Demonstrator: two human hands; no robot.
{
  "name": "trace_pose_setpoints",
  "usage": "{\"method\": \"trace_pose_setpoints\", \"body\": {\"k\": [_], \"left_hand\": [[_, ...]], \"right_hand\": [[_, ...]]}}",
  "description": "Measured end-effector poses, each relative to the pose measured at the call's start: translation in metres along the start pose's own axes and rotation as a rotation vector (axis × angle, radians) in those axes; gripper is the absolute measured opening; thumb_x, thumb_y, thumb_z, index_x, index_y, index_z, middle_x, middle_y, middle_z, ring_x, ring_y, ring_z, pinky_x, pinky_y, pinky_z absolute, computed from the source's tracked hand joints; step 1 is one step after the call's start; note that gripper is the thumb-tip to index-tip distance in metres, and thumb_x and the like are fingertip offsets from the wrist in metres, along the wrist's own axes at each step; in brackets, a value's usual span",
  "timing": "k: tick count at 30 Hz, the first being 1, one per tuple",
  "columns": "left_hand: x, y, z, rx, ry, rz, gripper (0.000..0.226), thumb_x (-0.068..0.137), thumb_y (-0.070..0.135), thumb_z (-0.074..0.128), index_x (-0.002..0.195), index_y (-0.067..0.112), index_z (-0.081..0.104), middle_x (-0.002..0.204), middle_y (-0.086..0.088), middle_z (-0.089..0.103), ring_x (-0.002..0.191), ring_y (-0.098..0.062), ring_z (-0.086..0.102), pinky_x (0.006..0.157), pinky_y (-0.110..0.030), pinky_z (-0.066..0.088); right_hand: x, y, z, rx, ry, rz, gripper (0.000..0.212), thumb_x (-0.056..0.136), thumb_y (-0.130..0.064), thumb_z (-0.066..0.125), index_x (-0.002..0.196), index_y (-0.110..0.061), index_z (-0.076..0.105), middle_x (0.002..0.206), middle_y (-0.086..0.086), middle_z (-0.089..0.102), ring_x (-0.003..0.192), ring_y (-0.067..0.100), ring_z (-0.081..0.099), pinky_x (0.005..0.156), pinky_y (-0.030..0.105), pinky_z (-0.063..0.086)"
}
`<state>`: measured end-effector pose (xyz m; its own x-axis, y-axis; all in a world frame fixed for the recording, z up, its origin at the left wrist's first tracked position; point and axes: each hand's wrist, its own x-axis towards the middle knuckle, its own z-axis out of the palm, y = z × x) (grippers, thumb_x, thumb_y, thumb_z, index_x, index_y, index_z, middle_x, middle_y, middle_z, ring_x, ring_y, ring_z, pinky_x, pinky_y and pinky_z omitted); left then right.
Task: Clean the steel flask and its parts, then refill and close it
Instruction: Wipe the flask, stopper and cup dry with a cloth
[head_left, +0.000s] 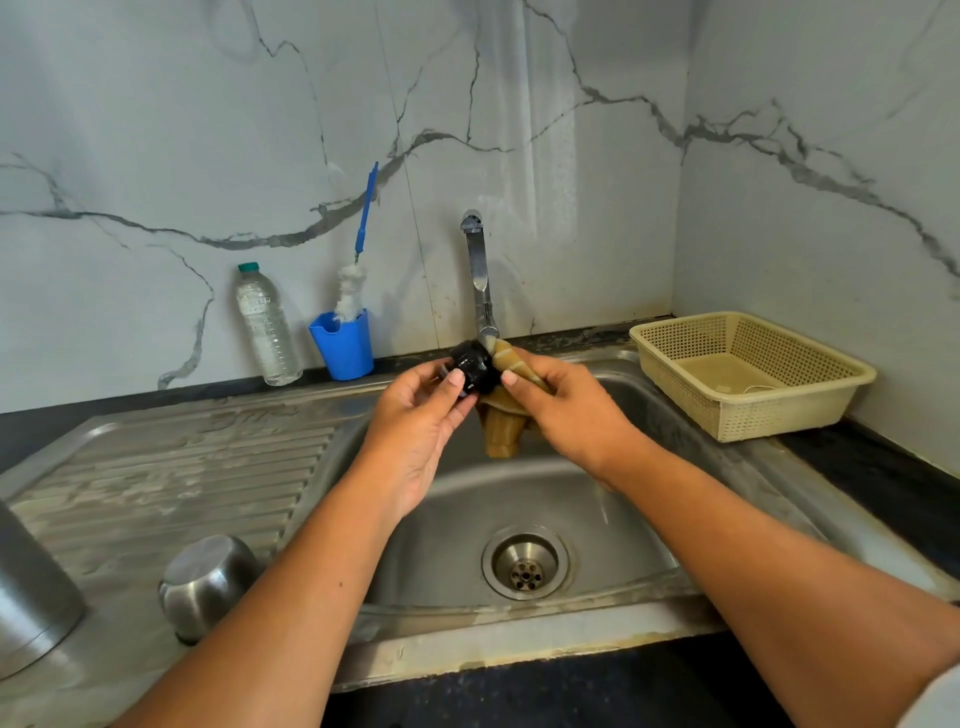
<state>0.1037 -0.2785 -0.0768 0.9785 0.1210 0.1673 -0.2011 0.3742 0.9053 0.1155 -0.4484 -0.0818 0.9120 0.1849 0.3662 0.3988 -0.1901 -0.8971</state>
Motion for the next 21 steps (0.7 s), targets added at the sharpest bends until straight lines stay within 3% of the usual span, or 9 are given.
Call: {"method": "trace_pose_setpoints", "body": {"k": [2, 4, 7, 11, 16, 21], "left_hand": [[0.000, -0.001, -0.002, 0.076, -0.023, 0.033, 0.022, 0.096, -0.002, 0.063, 0.115, 0.010, 0.066, 0.117, -0.011, 0.070, 0.104, -0.016, 0.074, 0.088, -0.025, 0.060], [-0.001, -0.001, -0.004, 0.129, -0.060, 0.036, 0.025, 0.096, -0.003, 0.063, 0.117, 0.010, 0.066, 0.117, -0.011, 0.071, 0.105, -0.016, 0.074, 0.089, -0.026, 0.060], [-0.002, 0.001, -0.008, 0.174, -0.127, 0.025, 0.032, 0.095, -0.006, 0.062, 0.125, 0.005, 0.064, 0.123, -0.015, 0.071, 0.108, -0.020, 0.073, 0.091, -0.029, 0.060], [-0.007, 0.000, -0.008, 0.326, -0.256, 0.051, 0.037, 0.093, -0.010, 0.063, 0.122, 0.013, 0.067, 0.121, -0.011, 0.072, 0.115, -0.024, 0.070, 0.092, -0.030, 0.060], [-0.007, -0.002, -0.006, 0.603, -0.242, 0.164, 0.044, 0.088, 0.001, 0.076, 0.113, 0.036, 0.069, 0.114, 0.005, 0.076, 0.111, -0.012, 0.070, 0.104, -0.040, 0.054], [-0.005, -0.004, -0.004, 0.788, -0.172, 0.228, 0.040, 0.091, 0.010, 0.076, 0.112, 0.041, 0.064, 0.116, 0.006, 0.074, 0.109, -0.011, 0.069, 0.105, -0.041, 0.053]], "right_hand": [[0.001, 0.002, 0.005, -0.015, -0.070, 0.003, 0.039, 0.105, -0.035, 0.052, 0.144, -0.035, 0.056, 0.122, -0.006, 0.072, 0.118, 0.013, 0.064, 0.110, 0.044, 0.047], [0.001, 0.002, 0.006, 0.033, -0.105, 0.027, 0.044, 0.104, -0.045, 0.047, 0.148, -0.044, 0.047, 0.122, -0.003, 0.071, 0.118, 0.018, 0.064, 0.110, 0.047, 0.046], [-0.002, -0.001, 0.001, 0.106, -0.122, 0.022, 0.032, 0.106, -0.046, 0.041, 0.132, -0.045, 0.060, 0.107, 0.016, 0.073, 0.104, 0.037, 0.068, 0.103, 0.054, 0.050], [-0.001, -0.001, -0.005, 0.117, -0.061, 0.118, 0.034, 0.107, -0.047, 0.042, 0.117, -0.029, 0.070, 0.104, 0.002, 0.076, 0.103, 0.021, 0.068, 0.100, 0.047, 0.051], [-0.001, -0.004, -0.011, 0.026, -0.028, 0.214, 0.047, 0.107, -0.052, 0.037, 0.108, -0.019, 0.071, 0.097, 0.010, 0.077, 0.096, 0.025, 0.073, 0.100, 0.046, 0.053], [-0.005, -0.004, -0.009, -0.003, -0.020, 0.261, 0.046, 0.107, -0.047, 0.038, 0.101, -0.017, 0.072, 0.094, 0.013, 0.077, 0.094, 0.030, 0.073, 0.099, 0.048, 0.053]]}}
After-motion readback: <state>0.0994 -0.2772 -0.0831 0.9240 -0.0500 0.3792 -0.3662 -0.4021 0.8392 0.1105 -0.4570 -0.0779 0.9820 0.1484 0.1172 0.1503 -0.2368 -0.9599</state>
